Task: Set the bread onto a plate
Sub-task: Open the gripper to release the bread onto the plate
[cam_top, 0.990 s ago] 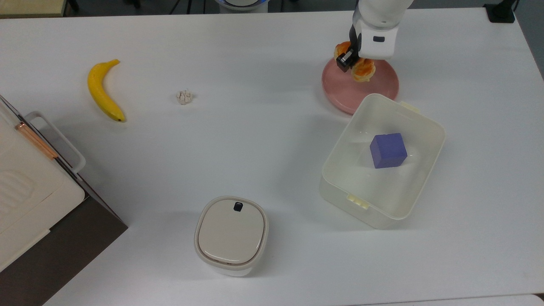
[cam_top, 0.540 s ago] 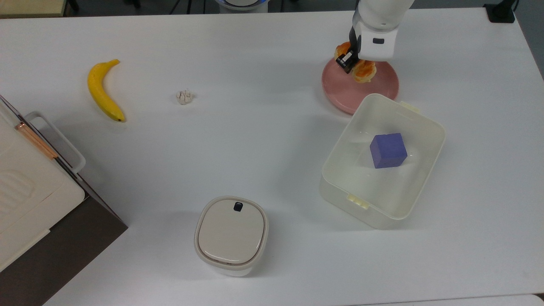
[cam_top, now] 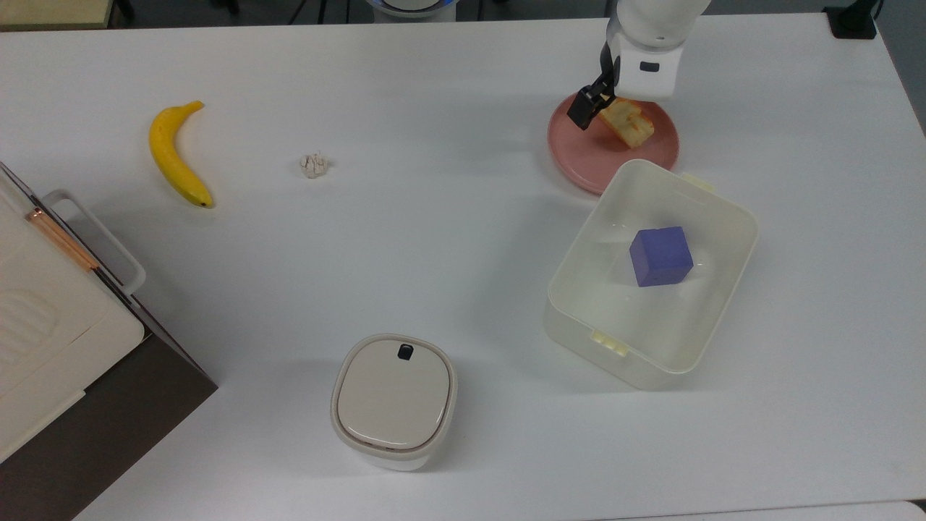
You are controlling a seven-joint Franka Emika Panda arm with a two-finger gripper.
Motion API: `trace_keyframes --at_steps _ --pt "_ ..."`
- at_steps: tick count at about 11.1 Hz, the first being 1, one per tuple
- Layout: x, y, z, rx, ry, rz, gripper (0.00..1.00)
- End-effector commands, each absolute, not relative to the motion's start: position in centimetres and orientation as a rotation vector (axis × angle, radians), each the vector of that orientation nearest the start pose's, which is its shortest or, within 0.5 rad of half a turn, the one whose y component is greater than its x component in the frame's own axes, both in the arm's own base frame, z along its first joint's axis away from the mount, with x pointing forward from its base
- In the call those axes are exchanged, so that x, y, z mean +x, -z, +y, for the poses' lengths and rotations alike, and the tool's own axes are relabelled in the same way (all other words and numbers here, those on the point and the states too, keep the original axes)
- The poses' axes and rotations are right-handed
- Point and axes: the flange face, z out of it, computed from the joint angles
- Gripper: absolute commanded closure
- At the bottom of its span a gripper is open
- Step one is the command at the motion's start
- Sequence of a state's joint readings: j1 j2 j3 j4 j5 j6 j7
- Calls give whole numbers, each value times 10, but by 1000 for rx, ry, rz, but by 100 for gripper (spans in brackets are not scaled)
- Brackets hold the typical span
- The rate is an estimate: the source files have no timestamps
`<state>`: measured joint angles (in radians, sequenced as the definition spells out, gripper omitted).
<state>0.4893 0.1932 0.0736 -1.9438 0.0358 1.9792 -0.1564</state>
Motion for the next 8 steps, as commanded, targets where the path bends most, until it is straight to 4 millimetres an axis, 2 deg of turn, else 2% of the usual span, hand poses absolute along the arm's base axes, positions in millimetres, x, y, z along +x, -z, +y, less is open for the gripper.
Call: trace_keyframes --at_steps 1,2,4,6,8 --pt "490 -379 311 -2953 -204 -1049 1" --pt "491 -383 311 -2954 -195 -1048 12" --pt "491 -402 307 -2975 -154 -988 2" --pt "502 -431 295 -3008 -116 -950 0" --pt "519 -474 281 -3034 -88 -900 0"
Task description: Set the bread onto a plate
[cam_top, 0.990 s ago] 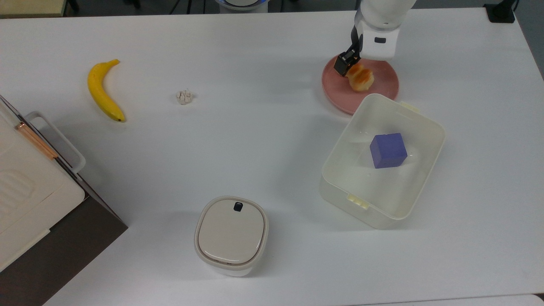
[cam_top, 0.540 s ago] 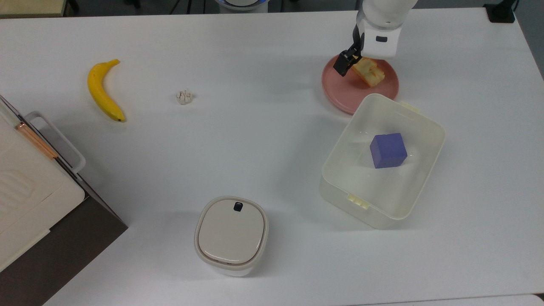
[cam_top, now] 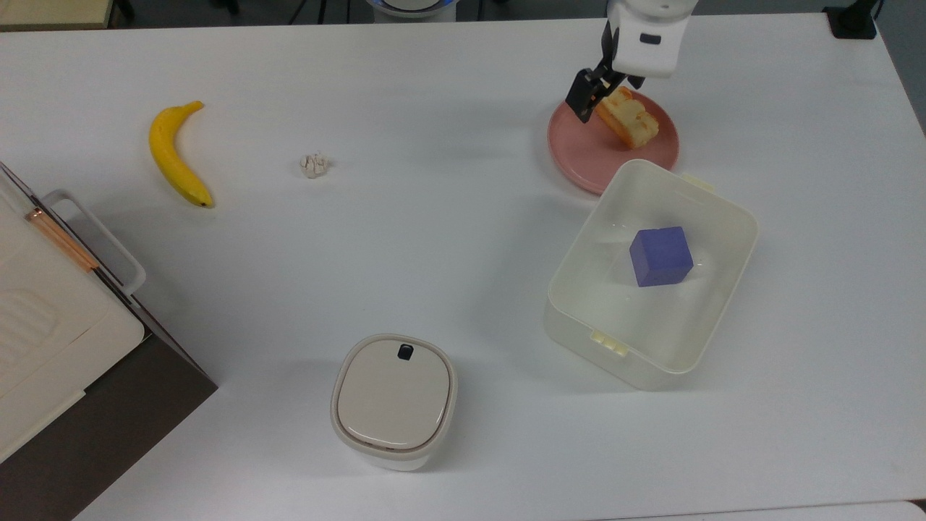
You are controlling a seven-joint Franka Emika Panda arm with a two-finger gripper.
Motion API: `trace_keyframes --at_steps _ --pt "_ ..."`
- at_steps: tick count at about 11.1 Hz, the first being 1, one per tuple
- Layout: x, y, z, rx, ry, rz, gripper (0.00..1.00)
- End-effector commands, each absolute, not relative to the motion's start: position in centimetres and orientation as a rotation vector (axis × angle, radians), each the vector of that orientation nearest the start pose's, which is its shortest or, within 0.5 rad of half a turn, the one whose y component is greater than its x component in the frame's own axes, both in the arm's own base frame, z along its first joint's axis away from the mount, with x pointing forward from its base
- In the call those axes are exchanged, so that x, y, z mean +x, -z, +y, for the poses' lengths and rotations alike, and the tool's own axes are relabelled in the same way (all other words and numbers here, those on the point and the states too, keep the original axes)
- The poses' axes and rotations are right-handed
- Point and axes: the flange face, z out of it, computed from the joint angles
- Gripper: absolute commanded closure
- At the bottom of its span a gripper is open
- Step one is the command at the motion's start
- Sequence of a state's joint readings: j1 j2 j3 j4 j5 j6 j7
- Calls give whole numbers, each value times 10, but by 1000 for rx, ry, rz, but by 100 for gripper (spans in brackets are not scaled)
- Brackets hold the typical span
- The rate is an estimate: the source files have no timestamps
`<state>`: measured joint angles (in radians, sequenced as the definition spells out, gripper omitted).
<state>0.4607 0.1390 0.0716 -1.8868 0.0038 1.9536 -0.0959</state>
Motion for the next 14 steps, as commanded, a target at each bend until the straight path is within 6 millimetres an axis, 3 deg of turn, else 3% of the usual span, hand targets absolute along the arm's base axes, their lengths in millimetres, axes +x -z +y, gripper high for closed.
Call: trace_keyframes --at_steps 1,4,6,10,14 --pt "525 -492 275 -3045 -51 -866 0" --pt "548 -517 236 -3112 54 -724 0" --pt "565 -522 204 -3134 116 -611 0" --pt "586 -528 125 -3190 134 -384 0" --pt "595 -529 47 -3233 109 -193 0"
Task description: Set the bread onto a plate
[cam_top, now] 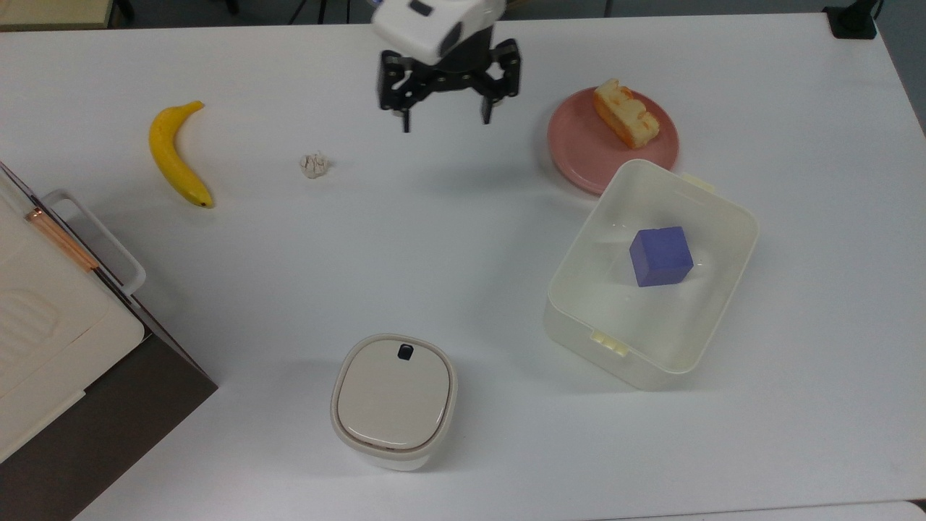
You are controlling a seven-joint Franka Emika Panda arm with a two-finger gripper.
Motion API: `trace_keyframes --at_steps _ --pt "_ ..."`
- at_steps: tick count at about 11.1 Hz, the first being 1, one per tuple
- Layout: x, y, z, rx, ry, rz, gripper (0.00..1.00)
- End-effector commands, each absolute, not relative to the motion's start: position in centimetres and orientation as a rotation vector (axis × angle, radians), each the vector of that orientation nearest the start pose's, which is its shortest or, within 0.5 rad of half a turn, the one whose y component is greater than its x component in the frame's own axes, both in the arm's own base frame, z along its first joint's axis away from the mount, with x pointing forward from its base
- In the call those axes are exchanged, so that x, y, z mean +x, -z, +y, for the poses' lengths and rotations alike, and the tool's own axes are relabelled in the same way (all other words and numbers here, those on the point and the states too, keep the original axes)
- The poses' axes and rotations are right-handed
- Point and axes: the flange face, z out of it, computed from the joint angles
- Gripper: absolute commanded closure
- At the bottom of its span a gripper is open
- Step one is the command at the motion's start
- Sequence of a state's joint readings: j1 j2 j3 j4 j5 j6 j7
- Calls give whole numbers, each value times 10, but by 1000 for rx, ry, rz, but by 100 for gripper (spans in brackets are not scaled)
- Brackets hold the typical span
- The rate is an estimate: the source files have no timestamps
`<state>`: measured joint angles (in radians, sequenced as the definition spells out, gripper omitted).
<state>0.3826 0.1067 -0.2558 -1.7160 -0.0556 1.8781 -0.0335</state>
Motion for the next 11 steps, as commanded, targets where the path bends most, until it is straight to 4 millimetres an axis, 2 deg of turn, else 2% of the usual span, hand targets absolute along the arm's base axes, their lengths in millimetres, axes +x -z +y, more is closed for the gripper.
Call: trace_keyframes --at_steps 1,2,4,5,6,9,11 --pt "595 -529 29 -3251 91 -159 0" --pt "594 -531 13 -3265 64 -138 0" --pt "587 -560 -12 -3266 22 -167 0" --pt "581 -578 -22 -3255 48 -155 0" --pt "575 -589 -24 -3248 61 -151 0" --pt "563 -609 -35 -3235 106 -124 0" --pt "554 -616 -61 -3222 84 -96 0"
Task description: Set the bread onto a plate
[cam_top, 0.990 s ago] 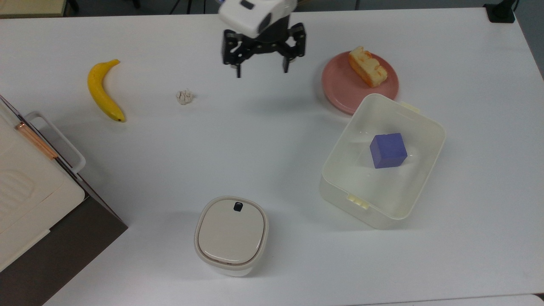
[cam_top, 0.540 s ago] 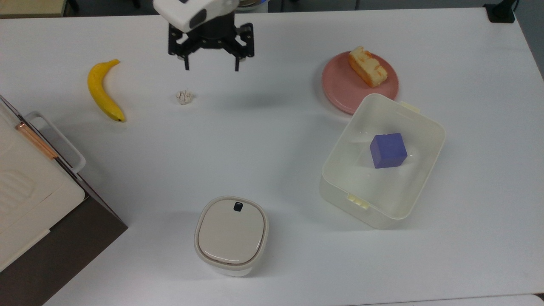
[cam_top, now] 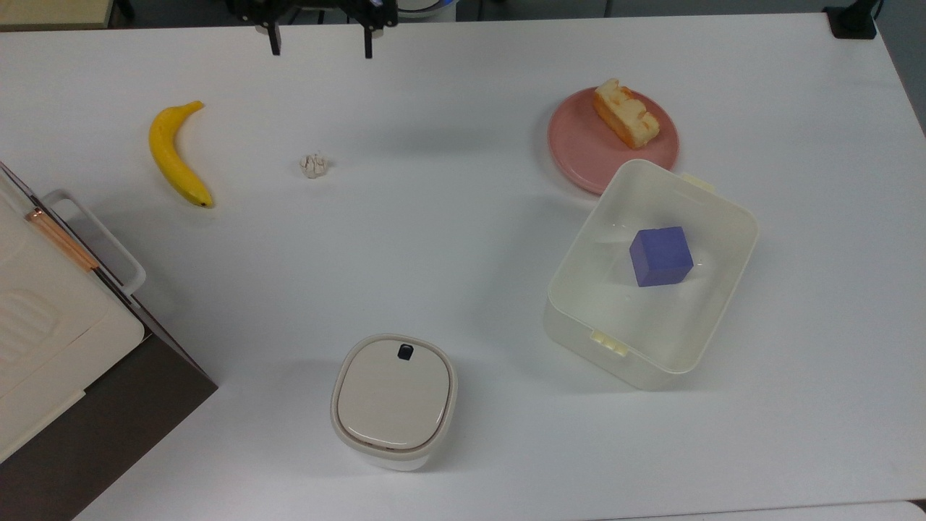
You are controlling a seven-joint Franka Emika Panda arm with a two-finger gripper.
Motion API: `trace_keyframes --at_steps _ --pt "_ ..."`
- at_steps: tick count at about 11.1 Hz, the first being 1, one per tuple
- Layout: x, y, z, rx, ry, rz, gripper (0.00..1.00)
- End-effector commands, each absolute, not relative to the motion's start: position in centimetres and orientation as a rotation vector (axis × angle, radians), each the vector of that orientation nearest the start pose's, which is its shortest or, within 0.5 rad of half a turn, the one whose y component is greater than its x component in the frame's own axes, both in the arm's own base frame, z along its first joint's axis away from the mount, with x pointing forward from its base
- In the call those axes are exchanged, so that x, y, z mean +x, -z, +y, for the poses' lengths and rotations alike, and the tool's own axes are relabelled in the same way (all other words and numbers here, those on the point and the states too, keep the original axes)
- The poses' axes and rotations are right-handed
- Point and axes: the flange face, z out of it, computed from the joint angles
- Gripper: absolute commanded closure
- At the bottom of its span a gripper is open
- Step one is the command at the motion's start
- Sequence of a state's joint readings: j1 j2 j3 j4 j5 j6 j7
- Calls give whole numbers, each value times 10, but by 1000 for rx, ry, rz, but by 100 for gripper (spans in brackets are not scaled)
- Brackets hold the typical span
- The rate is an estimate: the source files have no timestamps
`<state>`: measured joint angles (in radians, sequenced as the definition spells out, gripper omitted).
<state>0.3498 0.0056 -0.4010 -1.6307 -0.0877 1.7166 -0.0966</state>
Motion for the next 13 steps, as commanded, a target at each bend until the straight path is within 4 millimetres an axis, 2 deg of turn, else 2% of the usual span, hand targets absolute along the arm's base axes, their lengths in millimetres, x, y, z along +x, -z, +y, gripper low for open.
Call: trace_keyframes --at_steps 1,4,6,10,12,13 --pt "552 -617 -66 -3220 80 -117 0" --pt "548 -620 -84 -3222 68 -70 0" --pt "547 -625 -90 -3223 78 -100 0" --pt "555 -621 -51 -3173 93 -164 0" --pt "555 -621 -40 -3169 91 -90 0" --pt "556 -621 -41 -3169 91 -75 0"
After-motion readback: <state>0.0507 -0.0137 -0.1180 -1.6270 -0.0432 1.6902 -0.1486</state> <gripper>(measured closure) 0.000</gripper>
